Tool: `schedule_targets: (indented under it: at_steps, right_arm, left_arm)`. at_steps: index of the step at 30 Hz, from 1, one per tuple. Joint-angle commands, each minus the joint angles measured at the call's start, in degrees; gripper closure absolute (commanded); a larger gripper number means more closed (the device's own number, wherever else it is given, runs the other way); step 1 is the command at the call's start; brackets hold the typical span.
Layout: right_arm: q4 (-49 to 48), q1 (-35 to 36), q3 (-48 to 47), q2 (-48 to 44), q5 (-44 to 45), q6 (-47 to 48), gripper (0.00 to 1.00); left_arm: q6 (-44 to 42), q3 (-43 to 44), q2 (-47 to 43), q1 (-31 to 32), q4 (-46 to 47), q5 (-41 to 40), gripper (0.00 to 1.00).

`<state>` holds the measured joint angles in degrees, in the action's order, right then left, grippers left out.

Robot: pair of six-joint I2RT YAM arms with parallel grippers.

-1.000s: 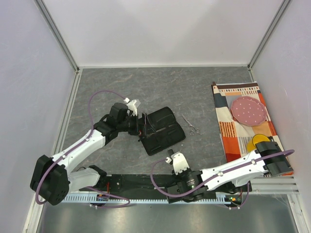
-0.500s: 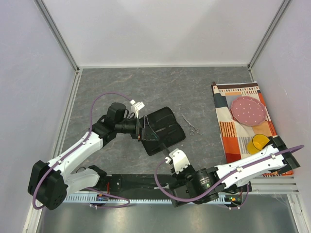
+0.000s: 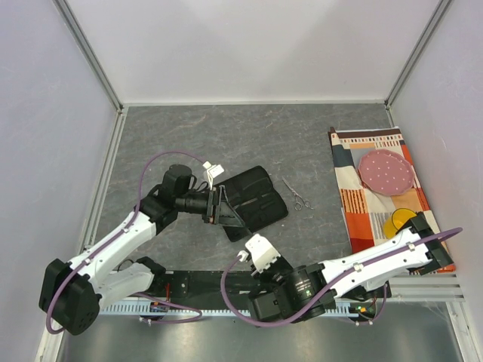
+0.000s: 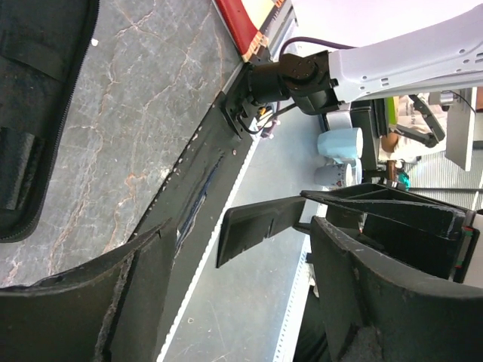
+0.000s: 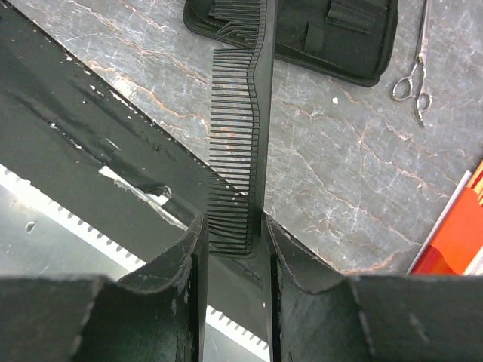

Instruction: Sort the hair-cutting tools

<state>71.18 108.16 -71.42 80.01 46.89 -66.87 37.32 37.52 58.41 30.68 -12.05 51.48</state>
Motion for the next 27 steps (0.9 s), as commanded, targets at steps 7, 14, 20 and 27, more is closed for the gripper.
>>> schedule_targets:
  at_steps: [7,14,20,27]
  right_arm:
    - [-3.06,-0.32,-2.67,1.64,4.35,4.46,0.87]
    - [-5.70,-1.28,-3.20,2.17,3.82,6.93,0.87]
    - [-6.75,-2.08,-3.03,2.61,3.20,8.07,0.87]
    - [-7.63,-2.25,-2.85,3.14,2.32,8.60,0.86]
  left_arm:
    - [2.67,-1.13,-3.04,0.35,0.80,5.20,0.32]
    - [2.49,-1.75,-3.83,0.35,1.07,6.70,0.42]
    - [2.49,-2.36,-4.71,0.35,2.12,8.45,0.77]
    - [3.72,-3.15,-6.20,0.35,4.76,8.37,0.98]
